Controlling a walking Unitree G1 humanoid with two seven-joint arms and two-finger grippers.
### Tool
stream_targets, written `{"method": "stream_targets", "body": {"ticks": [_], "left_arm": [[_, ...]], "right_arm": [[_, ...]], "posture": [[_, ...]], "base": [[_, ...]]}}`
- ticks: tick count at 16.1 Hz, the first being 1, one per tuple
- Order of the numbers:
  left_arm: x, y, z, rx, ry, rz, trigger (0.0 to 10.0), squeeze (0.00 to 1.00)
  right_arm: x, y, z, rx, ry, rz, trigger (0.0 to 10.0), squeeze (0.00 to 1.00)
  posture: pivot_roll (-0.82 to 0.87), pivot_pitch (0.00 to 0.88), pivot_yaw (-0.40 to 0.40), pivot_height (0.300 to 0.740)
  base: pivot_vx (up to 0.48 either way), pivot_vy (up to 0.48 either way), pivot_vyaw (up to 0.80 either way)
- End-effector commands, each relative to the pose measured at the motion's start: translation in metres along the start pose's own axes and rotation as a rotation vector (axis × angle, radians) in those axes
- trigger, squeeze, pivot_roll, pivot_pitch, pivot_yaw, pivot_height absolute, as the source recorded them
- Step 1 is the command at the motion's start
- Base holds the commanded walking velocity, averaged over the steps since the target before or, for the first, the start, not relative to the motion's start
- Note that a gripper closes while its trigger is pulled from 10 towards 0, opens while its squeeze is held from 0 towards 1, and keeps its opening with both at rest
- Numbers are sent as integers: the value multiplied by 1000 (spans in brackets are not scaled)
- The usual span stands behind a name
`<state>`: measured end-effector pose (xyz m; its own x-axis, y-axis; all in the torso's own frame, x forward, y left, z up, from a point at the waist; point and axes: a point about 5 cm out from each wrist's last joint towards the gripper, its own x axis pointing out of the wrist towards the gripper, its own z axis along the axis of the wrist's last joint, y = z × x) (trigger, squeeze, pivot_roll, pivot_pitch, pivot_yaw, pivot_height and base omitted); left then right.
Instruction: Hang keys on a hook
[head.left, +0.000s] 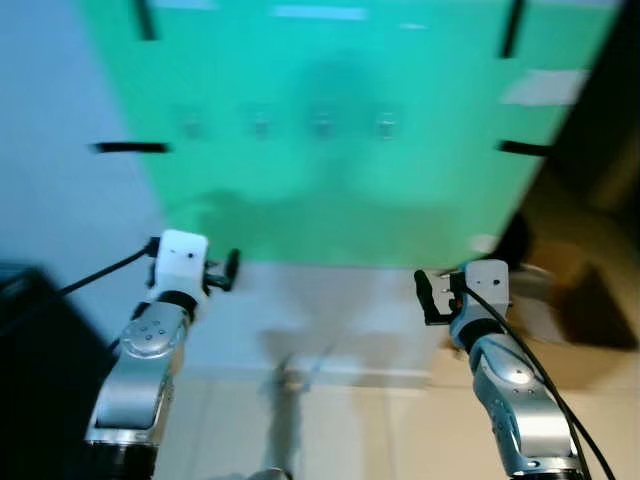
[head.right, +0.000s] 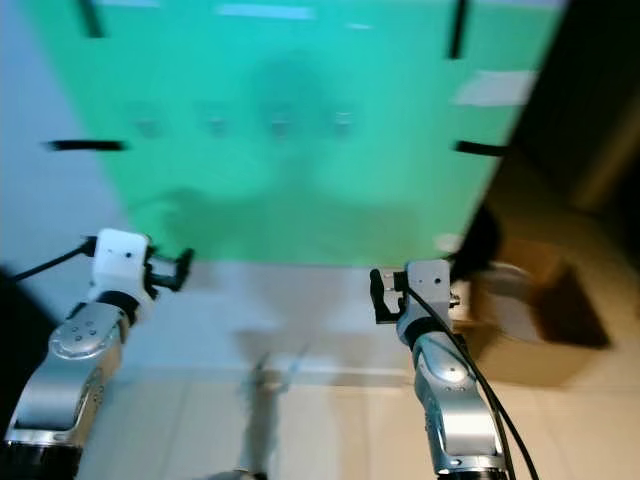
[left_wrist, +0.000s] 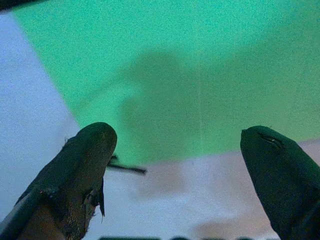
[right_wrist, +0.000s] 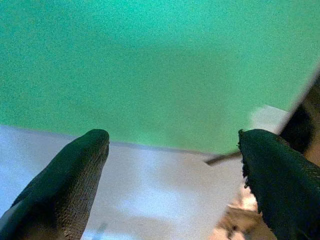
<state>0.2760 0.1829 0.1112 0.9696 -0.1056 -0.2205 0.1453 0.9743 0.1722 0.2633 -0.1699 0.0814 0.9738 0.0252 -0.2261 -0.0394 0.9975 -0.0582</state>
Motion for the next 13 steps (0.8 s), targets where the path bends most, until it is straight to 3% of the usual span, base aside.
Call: {"method": "stream_targets", "body": {"ticks": [1,2,5,7,12,13], "left_arm": [[-3,-12,1,8,3,-89,10000,1000],[0,-10,2,78,-18,-43,10000,1000],[1,-2,8,53,-84,39,10000,1000],[0,2,11,59,-98,49,10000,937],[-1,1,9,66,-107,42,10000,957],[-1,1,8,68,-107,42,10000,957]], "right_arm": [[0,-6,2,-10,-7,-16,10000,1000],[2,-6,2,-4,-5,-14,10000,1000],[4,-5,2,-1,-2,-7,10000,1000],[6,-4,1,-3,-3,0,10000,1000],[7,-2,1,17,-4,5,10000,1000],[8,-1,1,18,-4,8,10000,1000]], "posture": [[-94,0,20,740],[-91,0,18,740],[-83,0,11,740],[-80,0,10,740],[-76,0,9,740],[-74,0,9,740]], "base": [[0,0,800],[0,0,800],[0,0,800],[0,0,800],[0,0,800],[0,-480,800]]}}
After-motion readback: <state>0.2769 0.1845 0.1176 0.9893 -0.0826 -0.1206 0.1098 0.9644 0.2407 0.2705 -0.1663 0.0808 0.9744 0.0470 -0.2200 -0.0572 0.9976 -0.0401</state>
